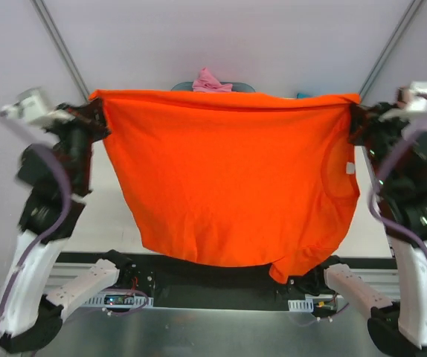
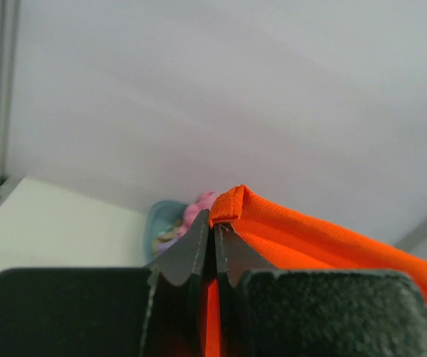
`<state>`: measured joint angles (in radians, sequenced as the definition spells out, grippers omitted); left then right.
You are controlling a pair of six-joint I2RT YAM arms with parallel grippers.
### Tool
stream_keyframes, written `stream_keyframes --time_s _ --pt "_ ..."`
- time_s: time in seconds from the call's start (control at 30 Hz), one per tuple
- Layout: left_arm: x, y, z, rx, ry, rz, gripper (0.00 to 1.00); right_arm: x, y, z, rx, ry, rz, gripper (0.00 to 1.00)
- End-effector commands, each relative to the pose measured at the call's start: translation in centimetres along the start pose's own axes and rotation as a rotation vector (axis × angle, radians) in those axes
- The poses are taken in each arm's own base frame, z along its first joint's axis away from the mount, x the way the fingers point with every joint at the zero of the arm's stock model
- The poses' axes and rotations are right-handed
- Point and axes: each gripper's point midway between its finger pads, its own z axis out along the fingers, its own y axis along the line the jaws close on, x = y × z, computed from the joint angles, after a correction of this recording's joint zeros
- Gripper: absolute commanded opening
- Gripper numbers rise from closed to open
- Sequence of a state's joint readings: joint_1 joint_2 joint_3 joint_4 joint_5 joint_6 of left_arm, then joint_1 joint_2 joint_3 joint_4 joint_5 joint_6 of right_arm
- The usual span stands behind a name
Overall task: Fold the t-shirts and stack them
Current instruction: Flatten the tshirt out
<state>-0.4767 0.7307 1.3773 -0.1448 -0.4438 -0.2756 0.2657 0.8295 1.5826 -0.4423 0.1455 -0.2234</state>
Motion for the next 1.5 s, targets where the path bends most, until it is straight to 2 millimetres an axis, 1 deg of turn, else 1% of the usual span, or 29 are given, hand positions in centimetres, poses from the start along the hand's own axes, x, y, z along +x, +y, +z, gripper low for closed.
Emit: stream_keyframes --time_s 0.0,0.03,0.07,0.1,0.13,0.17,0.2,0.23,0.27,0.33,0.4,0.43,0.5,0.53,0.57,0.6,0.63,0.67,0.7,0.73,0.8,0.83,0.9,0.93,0.97,1.13,1.2,1.33,1.47 --pt "13.3 8.0 7.0 -0.454 0.228 0.248 0.00 15.5 -2.7 7.4 0.176 0.425 -0.038 0.06" --pt "16.1 9.4 7.5 -0.491 0.290 0.252 0.04 18.1 -3.4 7.9 0.214 0.488 0.015 0.07" --pt "17.5 11.7 8.1 -0.560 0.317 0.259 0.07 20.4 -3.7 8.3 0.234 0.543 0.044 0.14" --pt "21.7 14.1 8.9 -0.637 0.411 0.291 0.11 25.5 -4.2 8.7 0.267 0.664 0.055 0.20" --pt "23.4 14.3 9.3 -0.645 0.485 0.262 0.31 27.5 -4.7 8.9 0.289 0.710 0.078 0.27" --pt "25.0 14.9 9.5 -0.657 0.550 0.266 0.53 29.6 -4.6 9.2 0.283 0.762 0.091 0.54" --pt "27.7 15.9 9.9 -0.682 0.630 0.281 0.73 32.2 -4.9 9.4 0.301 0.833 0.086 0.69" --pt "28.0 15.4 10.5 -0.666 0.654 0.272 0.97 33.3 -5.0 9.2 0.311 0.872 0.082 0.78" --pt "29.3 15.1 10.2 -0.639 0.709 0.269 0.99 34.0 -5.1 8.7 0.316 0.909 0.075 0.92" --pt "30.4 15.6 9.1 -0.648 0.740 0.262 0.99 35.0 -5.2 7.8 0.316 0.934 0.075 0.99" --pt "30.2 15.7 7.9 -0.652 0.740 0.242 0.99 35.2 -4.5 7.4 0.279 0.926 0.095 0.97" --pt "31.3 16.3 6.4 -0.661 0.777 0.243 0.99 35.6 -4.3 6.7 0.269 0.936 0.101 0.97" --pt "31.7 15.6 4.7 -0.614 0.816 0.205 0.99 35.8 -3.7 6.0 0.235 0.948 0.118 0.97" --pt "33.0 16.1 3.1 -0.616 0.860 0.198 0.99 36.4 -3.4 5.4 0.223 0.968 0.125 0.97" --pt "33.5 16.0 2.3 -0.607 0.882 0.185 0.99 36.4 -3.2 4.9 0.211 0.975 0.133 0.97" --pt "33.6 15.2 1.5 -0.567 0.903 0.147 0.99 36.8 -2.7 4.4 0.200 0.987 0.168 0.97" --pt "34.8 15.6 -0.2 -0.573 0.946 0.127 0.99 36.9 -2.3 4.0 0.189 0.993 0.184 0.97" --pt "35.2 15.4 -1.1 -0.565 0.965 0.104 0.99 37.6 -2.2 3.0 0.188 1.014 0.193 0.97" --pt "35.1 14.9 -1.8 -0.544 0.971 0.072 0.99 37.8 -2.2 2.5 0.189 1.019 0.203 0.97" --pt "36.4 14.9 -3.7 -0.545 1.023 0.026 0.99 38.1 -2.1 1.9 0.197 1.025 0.214 0.97" --pt "36.6 14.2 -5.5 -0.518 1.046 -0.032 0.99 38.4 -2.2 0.2 0.212 1.035 0.233 0.97" --pt "37.6 14.1 -7.4 -0.522 1.098 -0.072 0.99 38.4 -2.1 -0.3 0.216 1.030 0.243 0.97" --pt "37.2 14.0 -9.2 -0.523 1.098 -0.109 0.99 38.2 -2.3 -1.8 0.233 1.026 0.249 0.97" --pt "37.8 14.5 -11.2 -0.562 1.136 -0.125 0.99 38.0 -2.4 -2.1 0.237 1.020 0.246 0.97" --pt "37.5 14.5 -12.0 -0.565 1.128 -0.140 0.99 38.0 -2.6 -2.9 0.256 1.036 0.243 0.97" --pt "38.8 15.2 -17.6 -0.660 1.235 -0.222 0.99 37.3 -3.5 -4.2 0.294 1.019 0.220 0.97" --pt "39.8 14.9 -19.4 -0.669 1.294 -0.268 0.94 37.4 -3.8 -4.5 0.311 1.021 0.218 0.97" --pt "40.9 14.3 -21.2 -0.683 1.369 -0.335 0.74 38.0 -3.7 -5.0 0.317 1.039 0.234 0.97" --pt "41.6 14.8 -22.3 -0.728 1.401 -0.338 0.66 38.6 -3.8 -5.3 0.323 1.062 0.237 0.97"
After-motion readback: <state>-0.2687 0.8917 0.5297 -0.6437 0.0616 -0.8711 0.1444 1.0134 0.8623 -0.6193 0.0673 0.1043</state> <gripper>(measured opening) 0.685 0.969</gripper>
